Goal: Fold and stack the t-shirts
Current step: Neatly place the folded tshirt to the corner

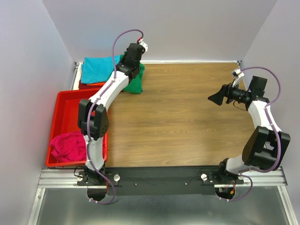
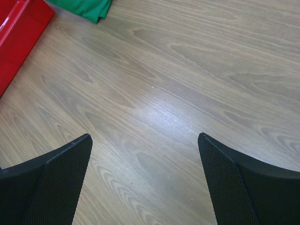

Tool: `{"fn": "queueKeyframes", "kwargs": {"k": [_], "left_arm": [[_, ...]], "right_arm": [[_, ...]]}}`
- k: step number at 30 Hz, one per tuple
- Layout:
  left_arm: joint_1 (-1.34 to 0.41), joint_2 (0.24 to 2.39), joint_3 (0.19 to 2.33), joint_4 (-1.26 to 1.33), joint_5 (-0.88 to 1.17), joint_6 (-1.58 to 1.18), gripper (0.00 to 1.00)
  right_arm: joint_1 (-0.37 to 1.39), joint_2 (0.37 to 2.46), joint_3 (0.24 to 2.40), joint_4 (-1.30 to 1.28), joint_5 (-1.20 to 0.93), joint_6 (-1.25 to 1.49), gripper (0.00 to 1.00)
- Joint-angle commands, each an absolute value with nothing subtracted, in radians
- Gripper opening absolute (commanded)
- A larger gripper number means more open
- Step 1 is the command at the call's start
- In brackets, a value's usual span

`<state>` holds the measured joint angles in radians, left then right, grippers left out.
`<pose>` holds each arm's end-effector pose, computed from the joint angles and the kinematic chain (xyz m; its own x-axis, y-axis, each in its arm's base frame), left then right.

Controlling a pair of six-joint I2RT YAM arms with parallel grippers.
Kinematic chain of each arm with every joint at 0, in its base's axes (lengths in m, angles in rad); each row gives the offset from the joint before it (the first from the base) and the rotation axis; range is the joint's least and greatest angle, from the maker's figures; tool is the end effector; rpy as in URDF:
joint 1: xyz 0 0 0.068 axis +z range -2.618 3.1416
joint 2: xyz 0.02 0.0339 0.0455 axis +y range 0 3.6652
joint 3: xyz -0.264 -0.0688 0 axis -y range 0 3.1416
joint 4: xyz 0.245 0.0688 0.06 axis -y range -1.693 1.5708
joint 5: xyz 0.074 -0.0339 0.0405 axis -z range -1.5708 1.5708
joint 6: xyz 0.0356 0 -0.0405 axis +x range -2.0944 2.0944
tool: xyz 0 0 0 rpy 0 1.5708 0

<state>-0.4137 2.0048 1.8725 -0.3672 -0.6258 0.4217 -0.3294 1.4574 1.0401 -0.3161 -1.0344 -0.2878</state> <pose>0.4406 -0.1707 0.3309 -0.4595 0.5640 -0.6861 0.0472 0.7869 0.6153 0.3003 -0.0703 0.2696 -0.4828 0.0117 -0.8757 -0.6007 0.7232 0.3409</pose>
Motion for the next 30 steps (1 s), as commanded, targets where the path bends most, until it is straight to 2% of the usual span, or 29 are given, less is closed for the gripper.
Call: {"fn": "queueKeyframes", "kwargs": {"k": [1,14,30], "left_arm": [[-0.416,1.901,1.911,-0.282,-0.692,0.480,0.00],[-0.411,1.848,1.917,-0.219,-0.736,0.546,0.00],[-0.350,1.924,1.993,-0.198,-0.707,0.555,0.00]], "right_arm": [[-0.341,1.437,1.032,-0.337,-1.066,-0.279,1.00],[-0.345,1.448,1.032,-0.341,-1.071,-0.281,1.00],[-0.353,1.454,1.032,-0.345,-1.081,-0.282,1.00]]}}
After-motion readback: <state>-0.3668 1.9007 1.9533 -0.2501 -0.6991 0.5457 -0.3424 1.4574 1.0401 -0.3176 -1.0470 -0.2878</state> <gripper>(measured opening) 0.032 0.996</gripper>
